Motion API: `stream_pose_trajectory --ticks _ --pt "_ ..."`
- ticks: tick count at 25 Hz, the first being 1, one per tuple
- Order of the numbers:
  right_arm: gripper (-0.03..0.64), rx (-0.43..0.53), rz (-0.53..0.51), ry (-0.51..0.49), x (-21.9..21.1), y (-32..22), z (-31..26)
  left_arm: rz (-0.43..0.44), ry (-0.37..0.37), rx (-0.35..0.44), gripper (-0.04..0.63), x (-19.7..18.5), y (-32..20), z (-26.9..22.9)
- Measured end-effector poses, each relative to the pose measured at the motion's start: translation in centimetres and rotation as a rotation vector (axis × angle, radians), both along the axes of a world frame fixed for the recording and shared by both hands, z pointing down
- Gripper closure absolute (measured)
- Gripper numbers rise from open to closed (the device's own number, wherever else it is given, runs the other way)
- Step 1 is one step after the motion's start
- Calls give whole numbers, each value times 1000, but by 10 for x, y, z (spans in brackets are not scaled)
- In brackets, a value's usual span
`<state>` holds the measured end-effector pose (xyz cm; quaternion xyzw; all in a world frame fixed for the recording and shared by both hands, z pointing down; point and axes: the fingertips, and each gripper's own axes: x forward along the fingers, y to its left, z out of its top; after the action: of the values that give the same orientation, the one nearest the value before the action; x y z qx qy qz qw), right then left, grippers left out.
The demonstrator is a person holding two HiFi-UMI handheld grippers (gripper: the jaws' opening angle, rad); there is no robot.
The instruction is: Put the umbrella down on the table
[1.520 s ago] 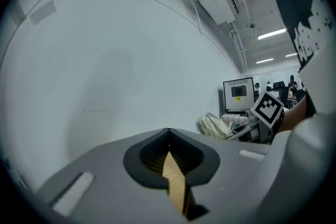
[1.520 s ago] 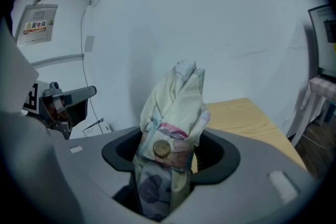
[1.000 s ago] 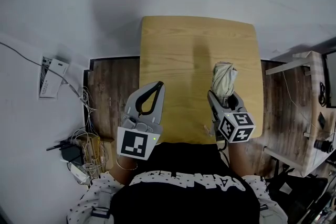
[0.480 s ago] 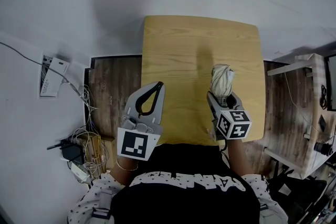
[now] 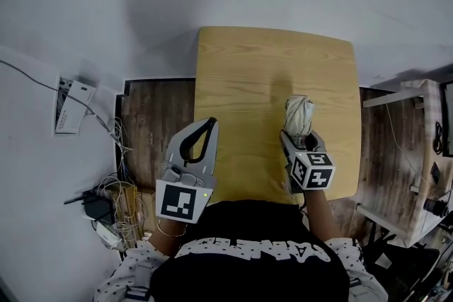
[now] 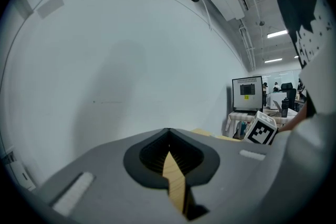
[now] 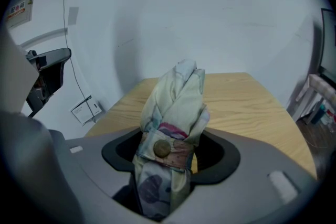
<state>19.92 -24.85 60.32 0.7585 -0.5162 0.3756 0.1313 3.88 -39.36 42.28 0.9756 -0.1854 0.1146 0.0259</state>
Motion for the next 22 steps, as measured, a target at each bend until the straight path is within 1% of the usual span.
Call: stream_pose_trajectory --ticks 12,18,22 --pt "325 -64 13 -12 8 -3 20 -12 -12 -5 595 3 -14 5" --pt "324 -82 16 -19 9 -3 26 -49 -12 -13 595 -3 -21 7" --pt "324 -94 21 -23 10 -4 29 -45 -7 -5 595 -3 -23 6"
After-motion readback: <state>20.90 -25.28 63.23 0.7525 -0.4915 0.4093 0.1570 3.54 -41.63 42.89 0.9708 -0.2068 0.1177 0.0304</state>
